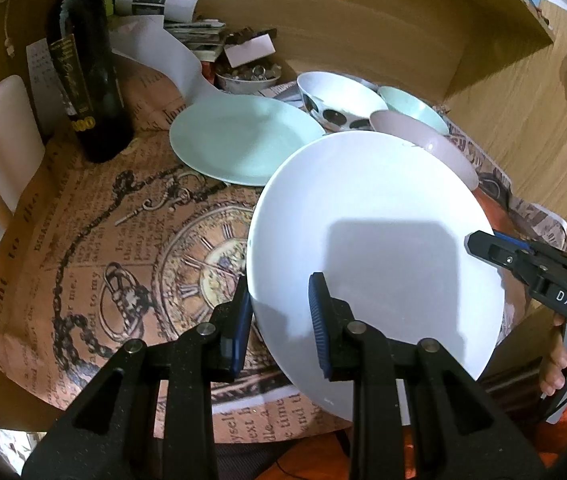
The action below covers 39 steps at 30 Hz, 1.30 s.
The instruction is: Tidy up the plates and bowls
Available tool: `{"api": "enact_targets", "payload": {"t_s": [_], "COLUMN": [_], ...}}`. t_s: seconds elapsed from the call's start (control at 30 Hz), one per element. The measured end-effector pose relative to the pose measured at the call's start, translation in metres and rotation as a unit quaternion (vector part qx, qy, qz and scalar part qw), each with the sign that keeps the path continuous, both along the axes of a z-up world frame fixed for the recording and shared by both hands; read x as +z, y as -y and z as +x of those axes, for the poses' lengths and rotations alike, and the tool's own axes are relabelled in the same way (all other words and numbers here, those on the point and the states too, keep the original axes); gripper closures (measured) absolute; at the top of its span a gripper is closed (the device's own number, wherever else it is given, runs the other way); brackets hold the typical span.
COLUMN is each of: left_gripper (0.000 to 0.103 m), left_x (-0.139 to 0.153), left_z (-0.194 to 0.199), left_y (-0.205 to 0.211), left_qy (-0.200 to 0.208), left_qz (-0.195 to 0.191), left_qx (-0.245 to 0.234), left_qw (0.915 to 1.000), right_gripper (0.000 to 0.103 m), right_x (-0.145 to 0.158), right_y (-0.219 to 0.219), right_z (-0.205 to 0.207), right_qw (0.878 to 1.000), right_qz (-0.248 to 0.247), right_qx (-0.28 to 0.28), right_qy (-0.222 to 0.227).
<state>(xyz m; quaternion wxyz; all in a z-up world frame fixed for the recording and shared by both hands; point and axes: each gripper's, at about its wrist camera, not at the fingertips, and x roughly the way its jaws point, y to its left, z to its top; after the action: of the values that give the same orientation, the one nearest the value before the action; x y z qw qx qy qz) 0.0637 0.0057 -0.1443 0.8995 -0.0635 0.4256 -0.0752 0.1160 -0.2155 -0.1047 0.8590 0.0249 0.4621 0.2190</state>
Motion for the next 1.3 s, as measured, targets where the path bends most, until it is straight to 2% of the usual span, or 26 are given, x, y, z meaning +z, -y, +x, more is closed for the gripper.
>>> {"api": "enact_targets", "payload": {"t_s": [0.53,0.9,1.3], "left_gripper": [0.074,0.074,0.07], "left_x": [-0.013,-0.018,-0.02], "left_z": [0.003,0.016,0.019], "left_y": [0.013,0.015,0.021], "left_qy": [-0.022,-0.024,-0.001], "left_qz": [0.011,0.008,0.041], "left_qx": [-0.007,-0.011,-0.024], "left_qw": [0.9997,0.9996,0.9989], "right_gripper": [0.076,0.076,0.074], "right_x": [-0.019,-0.015,-0.014], "right_y": [0.006,0.004,0.002], "right_z": [0.005,0.009,0.01], "right_qw": [0.999,0.999,0.999], "right_qz": [-0.005,-0.036,-0.044], "right_qx": [-0.011,-0.003,0.009], "right_qy": [-0.033,-0.022,-0.025]}}
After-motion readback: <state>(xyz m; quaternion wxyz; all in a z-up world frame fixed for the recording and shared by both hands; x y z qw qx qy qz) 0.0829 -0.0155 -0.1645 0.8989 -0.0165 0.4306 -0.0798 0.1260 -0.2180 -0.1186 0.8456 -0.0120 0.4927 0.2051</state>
